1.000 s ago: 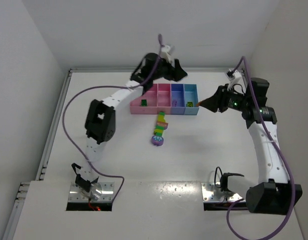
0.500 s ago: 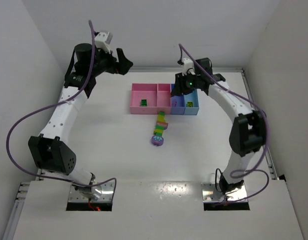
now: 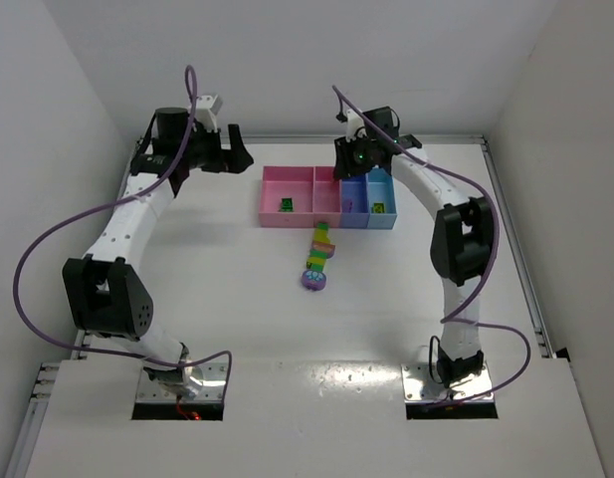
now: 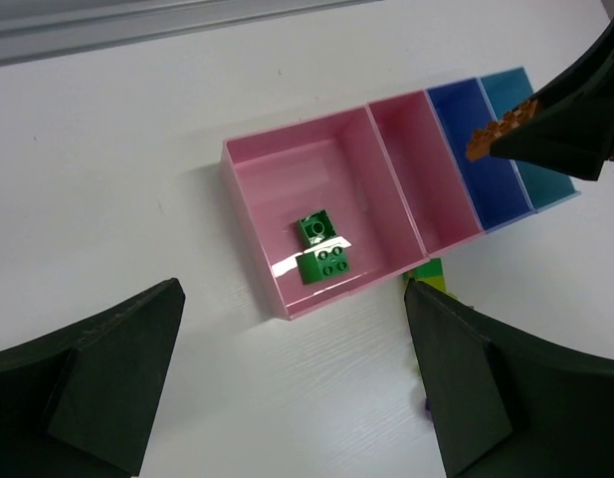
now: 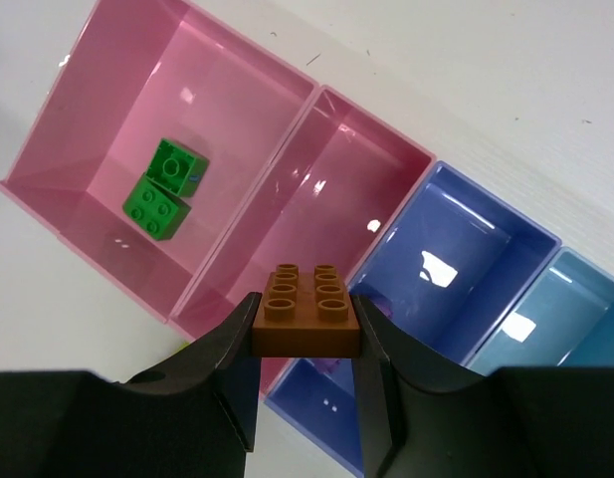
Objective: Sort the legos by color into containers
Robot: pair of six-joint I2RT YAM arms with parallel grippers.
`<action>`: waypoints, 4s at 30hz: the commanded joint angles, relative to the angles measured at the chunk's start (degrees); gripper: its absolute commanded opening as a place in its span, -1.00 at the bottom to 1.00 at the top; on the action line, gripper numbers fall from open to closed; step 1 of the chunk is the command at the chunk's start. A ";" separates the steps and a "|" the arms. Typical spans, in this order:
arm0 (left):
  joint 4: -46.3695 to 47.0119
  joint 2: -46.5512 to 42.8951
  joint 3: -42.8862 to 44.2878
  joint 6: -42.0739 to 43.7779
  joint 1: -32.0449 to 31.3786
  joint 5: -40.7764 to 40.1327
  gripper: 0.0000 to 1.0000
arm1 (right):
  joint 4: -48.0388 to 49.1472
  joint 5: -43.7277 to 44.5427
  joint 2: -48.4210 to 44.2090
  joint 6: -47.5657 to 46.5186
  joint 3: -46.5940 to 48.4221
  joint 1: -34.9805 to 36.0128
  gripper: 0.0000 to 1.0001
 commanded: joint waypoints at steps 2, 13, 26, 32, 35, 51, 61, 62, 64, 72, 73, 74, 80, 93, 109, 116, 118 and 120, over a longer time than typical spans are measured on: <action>-0.72 -2.02 -1.63 1.44 0.07 0.89 1.00 | 1.01 -0.09 0.52 -0.69 2.34 1.57 -1.00; -8.37 -6.67 -8.82 10.40 -4.58 7.40 1.00 | 3.29 2.98 3.41 0.53 2.51 3.95 -0.34; -8.37 -11.33 -15.15 15.77 -11.70 5.64 1.00 | 6.11 7.81 6.23 1.68 7.00 3.95 0.45; -7.41 -13.97 -20.69 15.08 -23.55 -4.42 1.00 | 6.20 6.75 -1.21 3.88 5.17 3.42 0.45; -5.21 -13.27 -23.32 10.16 -29.17 -11.73 0.97 | 6.20 9.21 -6.84 4.41 -0.79 1.59 0.45; -3.27 10.45 -15.61 -14.37 -39.92 -30.83 0.89 | 4.53 12.48 -37.53 3.26 -30.70 -9.93 0.45; 1.04 14.68 -12.17 -15.43 -40.00 -26.35 0.87 | 4.00 8.70 -41.76 4.31 -35.44 -14.68 0.45; 1.04 15.55 -12.17 -15.43 -40.00 -26.35 0.84 | 4.00 8.69 -41.76 4.32 -35.45 -15.21 0.45; 1.04 16.52 -12.17 -16.65 -40.00 -26.35 0.84 | 4.00 8.08 -42.28 4.32 -35.45 -15.21 0.45; 1.56 21.62 -11.56 -18.07 -40.53 -26.44 0.73 | 4.00 7.02 -42.28 4.32 -36.50 -16.88 0.45; 1.56 22.15 -11.56 -18.07 -40.53 -26.44 0.68 | 4.00 7.02 -42.28 4.32 -36.50 -16.88 0.45; 1.56 22.15 -11.56 -18.07 -40.53 -27.05 0.63 | 4.00 6.50 -42.28 4.32 -36.50 -17.40 0.45; 1.56 19.00 -15.15 -8.00 -40.53 -23.81 -0.10 | 4.00 4.74 -42.81 4.32 -37.73 -17.41 0.40; 6.55 -8.84 -36.16 15.41 -38.60 -11.41 -0.72 | 9.96 -28.03 -42.03 15.99 -48.62 -16.88 0.37; 15.00 -12.12 -34.67 14.28 -38.60 -13.69 -0.78 | 24.48 -51.51 -30.78 31.65 -51.01 -9.15 0.47; 15.63 -13.17 -32.91 12.53 -39.65 -13.69 -0.78 | 23.86 -52.65 -27.17 29.46 -48.90 -9.15 0.50; 16.15 -13.18 -32.30 12.00 -40.27 -13.69 -0.78 | 23.86 -53.27 -26.47 28.75 -48.19 -8.54 0.50; 16.15 -13.18 -31.78 11.99 -40.79 -13.69 -0.78 | 25.25 -53.88 -25.85 29.27 -47.58 -8.53 0.50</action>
